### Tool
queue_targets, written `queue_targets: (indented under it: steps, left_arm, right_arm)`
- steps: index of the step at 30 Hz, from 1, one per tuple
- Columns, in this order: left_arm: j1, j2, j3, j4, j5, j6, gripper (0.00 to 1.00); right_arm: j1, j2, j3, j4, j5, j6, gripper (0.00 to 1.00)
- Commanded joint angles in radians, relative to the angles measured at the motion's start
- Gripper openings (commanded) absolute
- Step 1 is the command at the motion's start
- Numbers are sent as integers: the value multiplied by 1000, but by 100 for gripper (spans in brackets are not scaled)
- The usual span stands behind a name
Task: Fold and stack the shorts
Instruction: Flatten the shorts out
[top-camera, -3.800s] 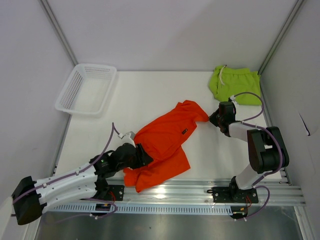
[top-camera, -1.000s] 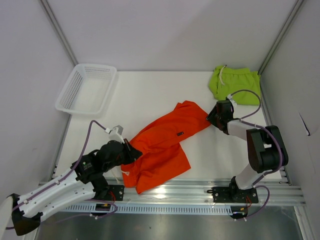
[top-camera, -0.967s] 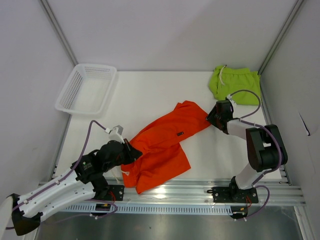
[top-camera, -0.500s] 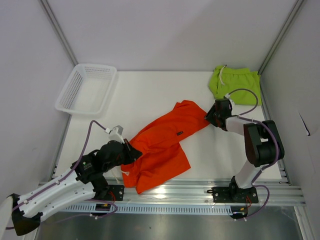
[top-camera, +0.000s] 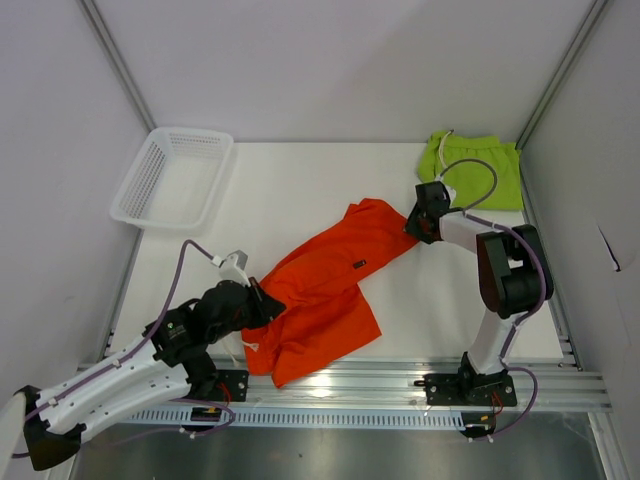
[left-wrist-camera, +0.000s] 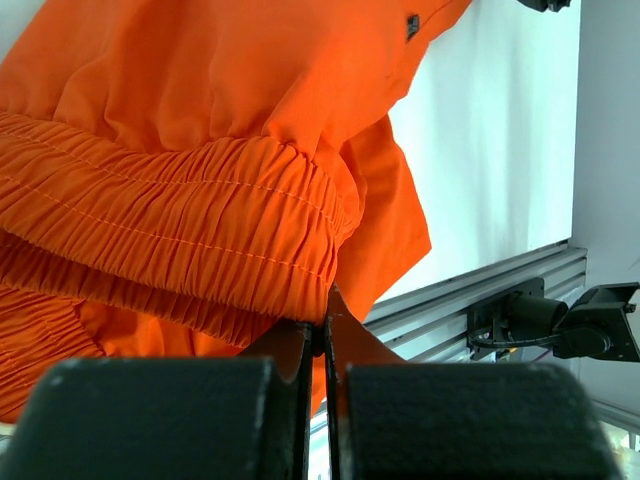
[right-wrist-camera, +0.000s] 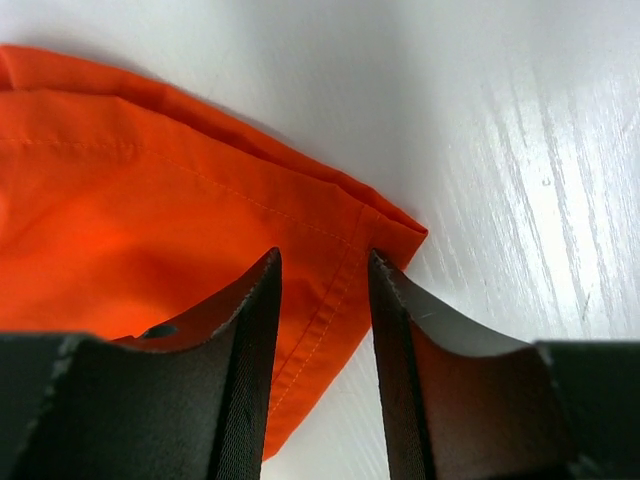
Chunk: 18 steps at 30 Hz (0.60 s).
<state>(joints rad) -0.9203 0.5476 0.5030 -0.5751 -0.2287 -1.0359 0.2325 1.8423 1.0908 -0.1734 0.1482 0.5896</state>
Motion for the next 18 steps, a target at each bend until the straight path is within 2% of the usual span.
queue_targets:
  steps: [1, 7, 13, 15, 18]
  left_arm:
    - [6, 2, 0, 56, 25, 31, 0]
    - [6, -20, -38, 76, 60, 34, 0]
    - [6, -55, -47, 64, 66, 42, 0]
    - [6, -64, -49, 52, 62, 45, 0]
    - [6, -84, -38, 28, 51, 48, 0]
  right_arm:
    - [56, 46, 56, -152, 99, -62, 41]
    - [110, 75, 93, -229, 212, -76, 33]
    - [130, 97, 115, -253, 248, -68, 14]
    - [126, 92, 116, -253, 252, -59, 0]
    - [117, 49, 97, -224, 243, -50, 0]
